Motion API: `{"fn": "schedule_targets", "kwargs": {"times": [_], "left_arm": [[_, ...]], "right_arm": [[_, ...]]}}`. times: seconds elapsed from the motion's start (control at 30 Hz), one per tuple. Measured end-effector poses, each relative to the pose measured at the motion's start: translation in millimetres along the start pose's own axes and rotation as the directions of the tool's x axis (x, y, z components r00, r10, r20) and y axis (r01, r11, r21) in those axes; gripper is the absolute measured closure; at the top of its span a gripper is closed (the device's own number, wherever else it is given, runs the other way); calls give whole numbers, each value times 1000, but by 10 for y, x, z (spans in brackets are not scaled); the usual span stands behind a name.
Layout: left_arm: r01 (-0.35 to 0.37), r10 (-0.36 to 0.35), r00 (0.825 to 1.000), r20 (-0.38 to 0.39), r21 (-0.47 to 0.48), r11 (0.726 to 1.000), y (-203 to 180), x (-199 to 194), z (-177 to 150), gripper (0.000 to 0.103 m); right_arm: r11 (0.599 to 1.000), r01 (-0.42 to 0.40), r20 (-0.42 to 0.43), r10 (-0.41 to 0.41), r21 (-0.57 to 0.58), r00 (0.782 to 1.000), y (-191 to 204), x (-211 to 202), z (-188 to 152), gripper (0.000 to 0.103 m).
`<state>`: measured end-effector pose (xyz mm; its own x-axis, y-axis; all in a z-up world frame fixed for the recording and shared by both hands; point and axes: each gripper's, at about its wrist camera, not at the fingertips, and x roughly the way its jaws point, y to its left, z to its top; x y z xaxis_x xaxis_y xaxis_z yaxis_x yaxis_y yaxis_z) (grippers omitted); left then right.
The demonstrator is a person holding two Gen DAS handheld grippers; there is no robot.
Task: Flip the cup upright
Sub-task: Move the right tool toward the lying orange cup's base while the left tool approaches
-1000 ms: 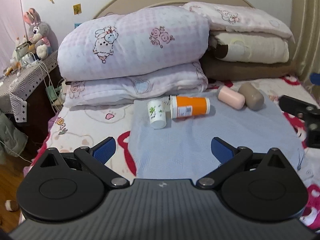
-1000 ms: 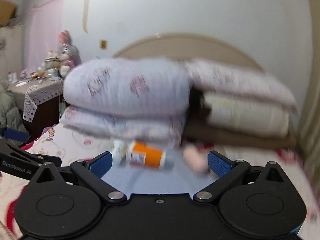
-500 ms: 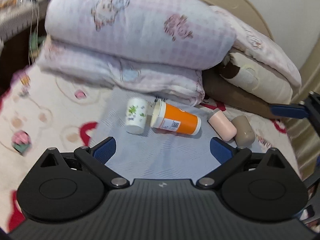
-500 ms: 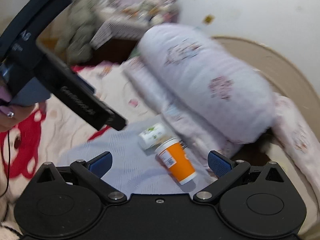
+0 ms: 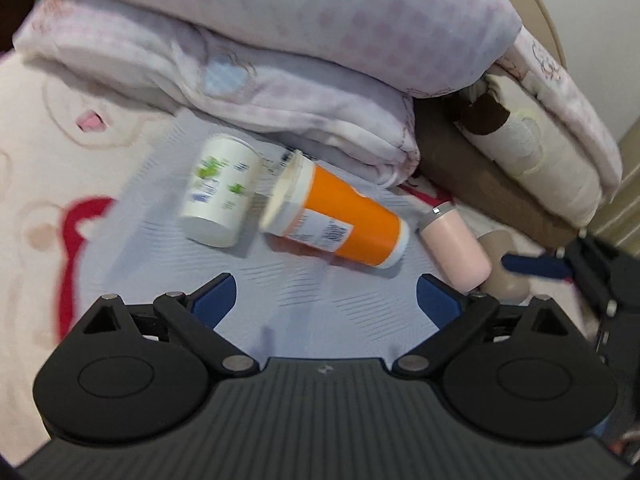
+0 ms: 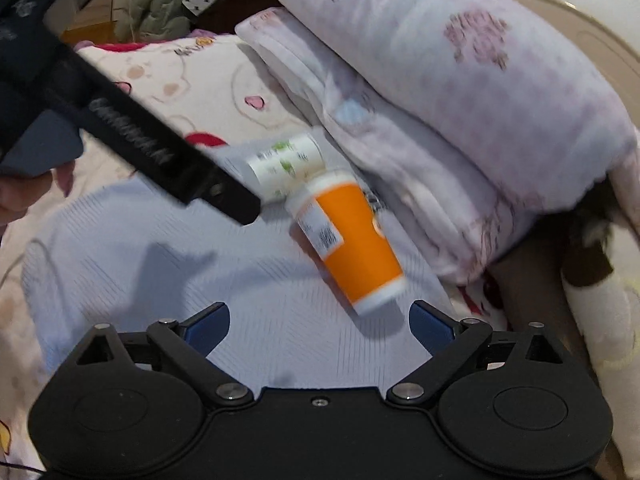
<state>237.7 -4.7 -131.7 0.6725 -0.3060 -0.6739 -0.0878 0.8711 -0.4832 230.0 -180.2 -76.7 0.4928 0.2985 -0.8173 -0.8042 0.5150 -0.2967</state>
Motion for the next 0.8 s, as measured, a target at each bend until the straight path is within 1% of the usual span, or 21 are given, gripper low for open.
{"fn": "schedule_targets", "kwargs": {"times": [0.07,0.17,0.2,0.27,0.37,0.5,0.6,0.8], "left_arm": [[26,-27,1000,-7,-31,999,-11,128,6,8],[13,-14,1000,-25,-31,999,-41,312,-7,16],[12,-13,999,-31,-38,999,-40,370,-7,17],[17,-19,999,-38,-55,998,-14,461,-1,18],[16,-17,1000,-24,-73,997,27,568,27,22],[28,-28,1000,-5,-85,996,89,659,61,23],[42,-41,999,6,-98,994,125,727,93,23],[40,-43,999,-18,-105,994,174,815,139,23]], "right_arm": [[999,9,19,-8,-40,1000,6,11,-69,5],[996,43,46,-40,-83,998,-2,108,-65,5],[994,50,58,-44,-99,997,-10,160,-60,5],[991,56,73,-47,-121,996,-43,330,-28,5],[982,80,48,-72,-169,996,-39,635,-14,6],[959,125,52,-116,-253,992,-53,856,-27,6],[947,163,51,-155,-276,987,-128,1000,-11,6],[937,151,22,-151,-314,988,-202,1226,43,6]]}}
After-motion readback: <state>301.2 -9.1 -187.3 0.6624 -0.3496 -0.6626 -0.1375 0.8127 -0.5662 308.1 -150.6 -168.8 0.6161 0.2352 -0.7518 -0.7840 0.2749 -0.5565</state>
